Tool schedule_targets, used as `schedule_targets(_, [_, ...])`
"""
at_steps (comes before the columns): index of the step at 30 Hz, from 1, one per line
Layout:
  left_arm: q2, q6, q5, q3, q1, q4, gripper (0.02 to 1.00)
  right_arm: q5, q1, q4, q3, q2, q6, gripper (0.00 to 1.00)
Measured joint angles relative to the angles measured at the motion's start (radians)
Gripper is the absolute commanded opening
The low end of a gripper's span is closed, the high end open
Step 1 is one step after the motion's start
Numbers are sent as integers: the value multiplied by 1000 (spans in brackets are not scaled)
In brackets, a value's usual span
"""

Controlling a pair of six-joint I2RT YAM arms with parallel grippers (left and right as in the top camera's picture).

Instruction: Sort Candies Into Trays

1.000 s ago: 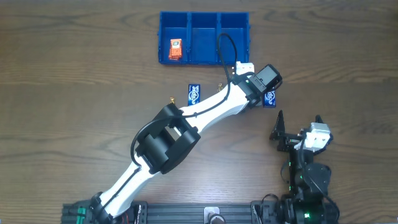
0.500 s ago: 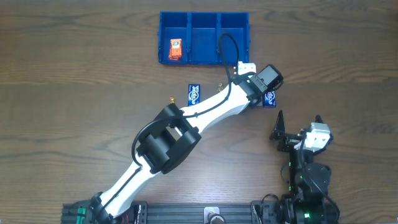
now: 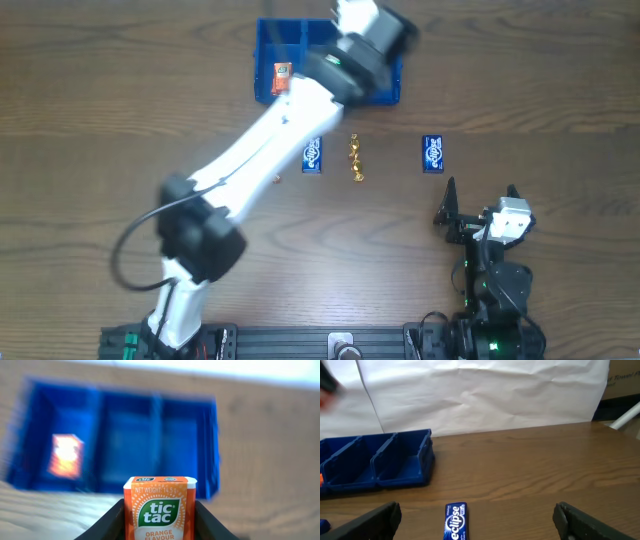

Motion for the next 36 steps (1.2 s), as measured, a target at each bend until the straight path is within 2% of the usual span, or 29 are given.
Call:
schedule_targets(4, [-76, 48, -4, 13, 118, -24, 316, 0, 0, 0, 0, 0, 0, 998])
schedule_targets(11, [-7, 100, 87, 2, 270, -48, 312, 0, 0, 0, 0, 0, 0, 998])
schedule_targets(27, [180, 235, 222, -7, 299, -60, 305, 0, 0, 0, 0, 0, 0, 998])
schedule_targets(36, [180, 291, 234, -7, 330, -47, 314, 0, 0, 0, 0, 0, 0, 998])
